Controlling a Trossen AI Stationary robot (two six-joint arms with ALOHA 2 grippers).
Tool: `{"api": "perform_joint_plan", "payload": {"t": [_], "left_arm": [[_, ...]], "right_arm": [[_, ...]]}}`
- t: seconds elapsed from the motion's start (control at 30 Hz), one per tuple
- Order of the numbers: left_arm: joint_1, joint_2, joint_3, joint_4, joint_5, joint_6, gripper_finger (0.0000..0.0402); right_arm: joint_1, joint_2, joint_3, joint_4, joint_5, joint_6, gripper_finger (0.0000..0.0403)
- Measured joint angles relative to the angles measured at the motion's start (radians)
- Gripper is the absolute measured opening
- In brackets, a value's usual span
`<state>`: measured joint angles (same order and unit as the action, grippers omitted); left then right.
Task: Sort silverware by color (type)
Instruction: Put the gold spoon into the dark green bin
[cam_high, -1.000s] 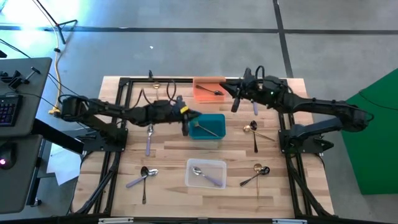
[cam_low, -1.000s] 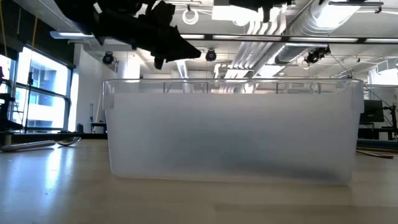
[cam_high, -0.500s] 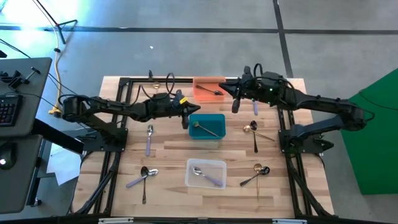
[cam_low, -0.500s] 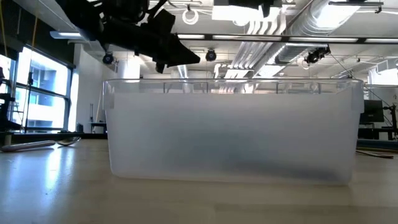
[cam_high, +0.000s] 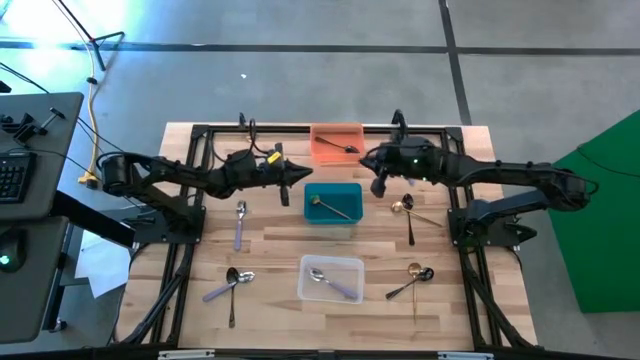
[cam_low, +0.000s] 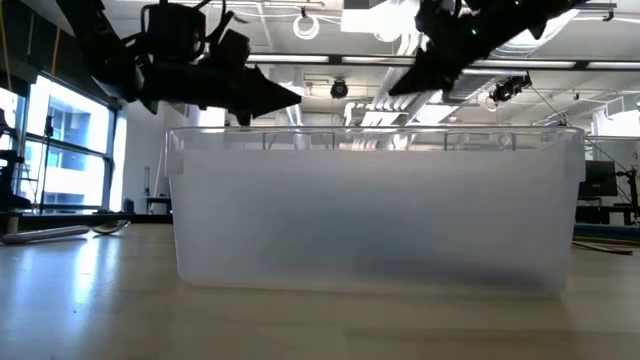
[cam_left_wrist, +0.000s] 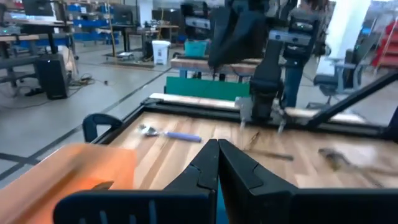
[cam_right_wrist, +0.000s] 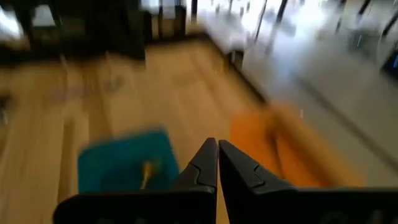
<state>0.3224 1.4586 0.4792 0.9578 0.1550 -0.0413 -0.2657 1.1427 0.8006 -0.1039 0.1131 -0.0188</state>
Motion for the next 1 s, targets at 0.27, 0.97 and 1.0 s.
{"api": "perform_joint_plan", "payload": {"t": [0.27,0.97,1.0], "left_arm": [[0.045,0.000,-0.015,0.006,0.001,0.039,0.0000],[0.076,0.000,-0.167,0.218,-0.009,-0.020,0.0000],[0.080,0.000,-0.167,0.218,-0.010,-0.026,0.0000]], "right_arm": [[0.001,0.000,0.056,-0.564,0.055,0.173,0.0020],[0.110,0.000,-0.143,-0.866,-0.142,0.361,0.0181],[0.109,0.000,-0.143,-0.862,-0.134,0.363,0.0177]]}}
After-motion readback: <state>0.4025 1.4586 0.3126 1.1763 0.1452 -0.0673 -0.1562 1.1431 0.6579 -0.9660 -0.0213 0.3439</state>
